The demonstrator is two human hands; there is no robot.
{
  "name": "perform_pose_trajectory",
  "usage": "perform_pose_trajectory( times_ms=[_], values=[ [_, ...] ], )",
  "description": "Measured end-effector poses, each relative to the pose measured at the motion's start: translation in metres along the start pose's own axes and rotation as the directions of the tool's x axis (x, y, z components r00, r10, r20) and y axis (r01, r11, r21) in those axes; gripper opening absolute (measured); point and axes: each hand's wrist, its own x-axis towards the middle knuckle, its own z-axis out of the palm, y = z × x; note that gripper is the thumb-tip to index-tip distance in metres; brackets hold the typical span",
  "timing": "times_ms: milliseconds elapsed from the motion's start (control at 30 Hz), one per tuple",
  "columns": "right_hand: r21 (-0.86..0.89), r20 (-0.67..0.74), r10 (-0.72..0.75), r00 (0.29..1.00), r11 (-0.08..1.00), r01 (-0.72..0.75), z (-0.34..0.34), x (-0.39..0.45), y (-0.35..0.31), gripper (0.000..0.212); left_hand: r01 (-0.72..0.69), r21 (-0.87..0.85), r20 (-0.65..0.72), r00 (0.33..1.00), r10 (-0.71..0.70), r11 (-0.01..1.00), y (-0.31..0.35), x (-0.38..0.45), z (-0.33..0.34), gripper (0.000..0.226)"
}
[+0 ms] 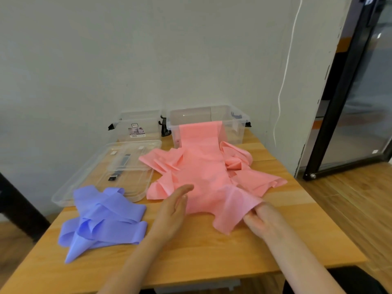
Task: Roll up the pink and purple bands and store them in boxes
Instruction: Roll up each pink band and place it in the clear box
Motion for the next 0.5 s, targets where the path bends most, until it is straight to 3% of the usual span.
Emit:
perform_pose_trajectory(
  times_ms=[100, 167, 200, 267, 300, 333, 433, 500],
  values=[
    [-0.330, -0.090, -0.051, 0.995, 0.944, 0.019, -0.014, -0.017, -0.006, 0.042, -0.024, 0.178, 0.139, 0.990, -0.001, 0.984, -0.007, 0.008, 0.005, 0.030],
    [-0.603, -0.079, -0.122, 0.989, 0.796, 0.050, -0.021, -0.028, -0.012, 0.046, -0.094, 0.341, 0.222, 0.975, 0.018, 0.935, -0.012, 0.020, 0.010, 0.037],
    [-0.739, -0.045, -0.171, 0.984, 0.668, 0.083, -0.023, -0.034, -0.014, 0.045, -0.110, 0.400, 0.261, 0.965, 0.001, 0.910, -0.012, 0.028, 0.012, 0.039],
    [-0.947, 0.096, -0.354, 0.930, 0.256, 0.195, -0.028, -0.037, -0.021, 0.036, -0.113, 0.541, 0.337, 0.937, -0.092, 0.833, -0.016, 0.044, 0.017, 0.047],
    [-0.965, 0.216, -0.415, 0.884, 0.047, 0.258, -0.028, -0.039, -0.023, 0.033, -0.120, 0.622, 0.357, 0.923, -0.144, 0.774, -0.018, 0.052, 0.020, 0.051],
    [-0.939, 0.338, -0.434, 0.835, -0.091, 0.333, -0.028, -0.039, -0.023, 0.032, -0.129, 0.677, 0.370, 0.911, -0.183, 0.724, -0.020, 0.058, 0.022, 0.054],
    [-0.797, 0.603, -0.300, 0.739, -0.257, 0.546, -0.017, -0.031, -0.020, 0.034, -0.141, 0.703, 0.386, 0.898, -0.209, 0.697, -0.027, 0.073, 0.026, 0.059],
    [-0.736, 0.662, -0.172, 0.730, -0.335, 0.588, -0.007, -0.017, -0.019, 0.035, -0.144, 0.702, 0.404, 0.887, -0.223, 0.697, -0.035, 0.081, 0.025, 0.063]
  ],
)
